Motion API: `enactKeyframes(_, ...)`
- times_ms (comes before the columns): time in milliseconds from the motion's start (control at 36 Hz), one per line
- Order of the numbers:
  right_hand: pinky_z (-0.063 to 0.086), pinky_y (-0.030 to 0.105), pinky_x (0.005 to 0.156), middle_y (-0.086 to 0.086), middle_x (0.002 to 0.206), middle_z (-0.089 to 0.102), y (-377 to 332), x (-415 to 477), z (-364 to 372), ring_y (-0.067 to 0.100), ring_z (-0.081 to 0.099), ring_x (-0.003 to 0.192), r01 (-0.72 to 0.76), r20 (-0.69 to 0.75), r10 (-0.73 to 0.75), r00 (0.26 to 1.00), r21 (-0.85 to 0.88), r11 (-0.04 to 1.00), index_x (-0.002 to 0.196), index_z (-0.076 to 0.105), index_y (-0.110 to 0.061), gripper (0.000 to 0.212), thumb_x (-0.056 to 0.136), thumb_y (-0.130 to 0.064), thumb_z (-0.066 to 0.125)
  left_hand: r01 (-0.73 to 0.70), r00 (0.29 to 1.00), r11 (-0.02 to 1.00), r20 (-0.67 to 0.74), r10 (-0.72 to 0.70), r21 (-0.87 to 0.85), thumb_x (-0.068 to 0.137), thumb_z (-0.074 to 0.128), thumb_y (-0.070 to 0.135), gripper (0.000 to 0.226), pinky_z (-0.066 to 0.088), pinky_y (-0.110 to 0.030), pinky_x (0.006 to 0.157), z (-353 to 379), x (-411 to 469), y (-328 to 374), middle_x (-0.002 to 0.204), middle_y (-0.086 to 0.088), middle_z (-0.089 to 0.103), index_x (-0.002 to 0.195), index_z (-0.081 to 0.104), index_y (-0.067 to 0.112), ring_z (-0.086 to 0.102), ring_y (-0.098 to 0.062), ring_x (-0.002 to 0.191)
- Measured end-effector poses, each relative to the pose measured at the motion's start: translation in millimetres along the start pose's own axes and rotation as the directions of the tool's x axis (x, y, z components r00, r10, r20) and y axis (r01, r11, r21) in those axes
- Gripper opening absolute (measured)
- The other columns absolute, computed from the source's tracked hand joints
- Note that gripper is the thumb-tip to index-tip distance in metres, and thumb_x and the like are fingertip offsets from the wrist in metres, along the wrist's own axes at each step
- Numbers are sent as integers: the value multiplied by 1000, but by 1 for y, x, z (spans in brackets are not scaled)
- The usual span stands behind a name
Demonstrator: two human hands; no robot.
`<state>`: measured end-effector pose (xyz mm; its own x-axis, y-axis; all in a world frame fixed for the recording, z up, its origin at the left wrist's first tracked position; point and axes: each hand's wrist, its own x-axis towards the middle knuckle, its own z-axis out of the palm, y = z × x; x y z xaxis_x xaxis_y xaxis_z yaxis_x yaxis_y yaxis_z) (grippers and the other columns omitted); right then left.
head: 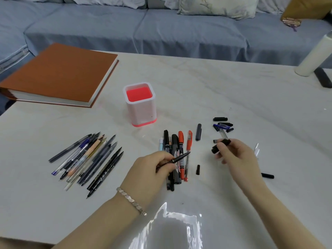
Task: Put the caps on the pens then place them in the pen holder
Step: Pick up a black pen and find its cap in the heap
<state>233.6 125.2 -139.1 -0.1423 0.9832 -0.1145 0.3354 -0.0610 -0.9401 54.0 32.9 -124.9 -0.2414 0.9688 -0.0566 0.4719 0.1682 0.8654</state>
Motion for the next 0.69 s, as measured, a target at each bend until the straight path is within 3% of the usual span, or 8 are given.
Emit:
enactKeyframes(83,39,8,57,8,83,69,11,22,-15,20,59,76,52,29,-44,999,-391,919,93,64,-12,13,87,-21,57,-4,1000,1000,-18,4,9,81,63,17,20,39,-4,61,-1,0,-4,64,15,61,78,62,37,55,5,64)
enactKeyframes(139,37,16,55,9,86,68,14,34,-19,22,55,75,35,56,-7,998,-506,862,95,63,-9,18,87,-24,57,0,1000,1000,-27,1,17,81,63,19,25,38,-3,59,-1,0,-5,64,15,59,76,59,43,54,5,63)
enactKeyframes(250,41,29,67,9,92,66,15,62,-23,24,56,81,50,51,-24,998,-610,790,101,64,-11,22,89,-27,54,3,1000,1000,-17,-3,31,82,62,19,24,38,-1,60,-1,3,-4,70,14,62,78,58,43,53,10,67)
enactKeyframes(361,44,36,82,15,109,64,18,98,-31,32,58,95,113,18,-140,990,-695,710,105,66,-10,24,90,-8,46,-4,999,1000,-38,5,26,82,62,18,32,38,0,60,1,6,-3,72,15,64,73,55,48,55,8,70)
enactKeyframes(472,40,37,95,13,125,55,23,126,-35,31,47,116,212,157,-143,977,-773,598,116,60,-9,44,82,9,41,-2,999,1000,-52,3,14,81,63,17,33,37,2,60,1,9,0,77,14,64,75,54,49,54,12,72)
enactKeyframes(556,42,42,94,10,122,56,28,131,-33,31,48,112,290,270,-116,956,-804,519,112,61,-12,41,80,7,45,-7,998,1000,-56,7,2,79,65,16,33,37,2,61,1,11,0,78,12,65,75,56,47,55,11,73)
enactKeyframes(694,44,39,85,11,111,55,32,127,-32,29,49,104,263,223,-139,965,-809,526,108,64,-10,34,83,4,46,-15,998,999,-54,13,-30,75,69,14,25,39,4,65,0,9,0,66,18,66,74,62,38,60,8,77)
